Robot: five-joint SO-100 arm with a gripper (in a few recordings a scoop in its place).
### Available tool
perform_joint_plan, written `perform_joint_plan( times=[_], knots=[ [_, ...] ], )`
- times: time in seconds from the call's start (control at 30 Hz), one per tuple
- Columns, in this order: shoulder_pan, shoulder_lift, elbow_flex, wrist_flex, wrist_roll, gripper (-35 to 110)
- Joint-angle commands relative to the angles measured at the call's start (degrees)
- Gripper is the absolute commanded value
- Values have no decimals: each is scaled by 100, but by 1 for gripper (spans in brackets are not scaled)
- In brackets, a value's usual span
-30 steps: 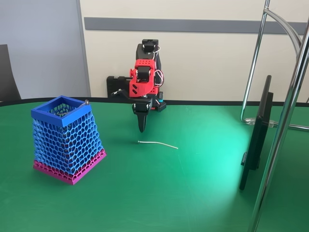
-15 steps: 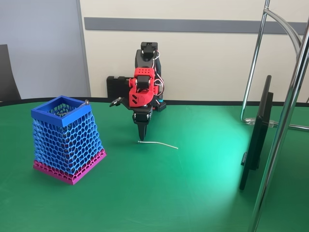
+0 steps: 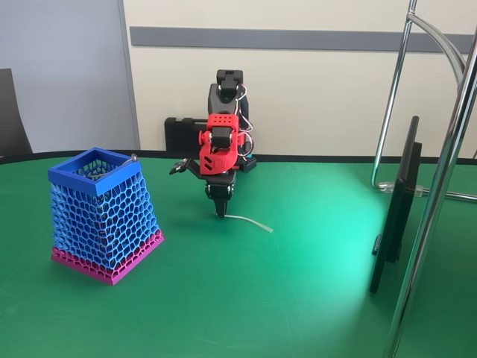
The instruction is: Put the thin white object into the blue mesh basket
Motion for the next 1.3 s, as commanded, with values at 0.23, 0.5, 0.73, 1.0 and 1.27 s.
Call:
perform_joint_plan(
  times=[0.23, 0.5, 0.73, 1.0, 1.27],
  knots=[
    [123, 589, -466, 18, -308, 1],
    [475, 1863, -1160, -448, -932, 1],
    [1002, 2909, -861, -1995, -1767, 1],
    [1802, 3472, -554, -3674, -3164, 1],
    [2681, 3577, -132, -5660, -4887, 1]
  ],
)
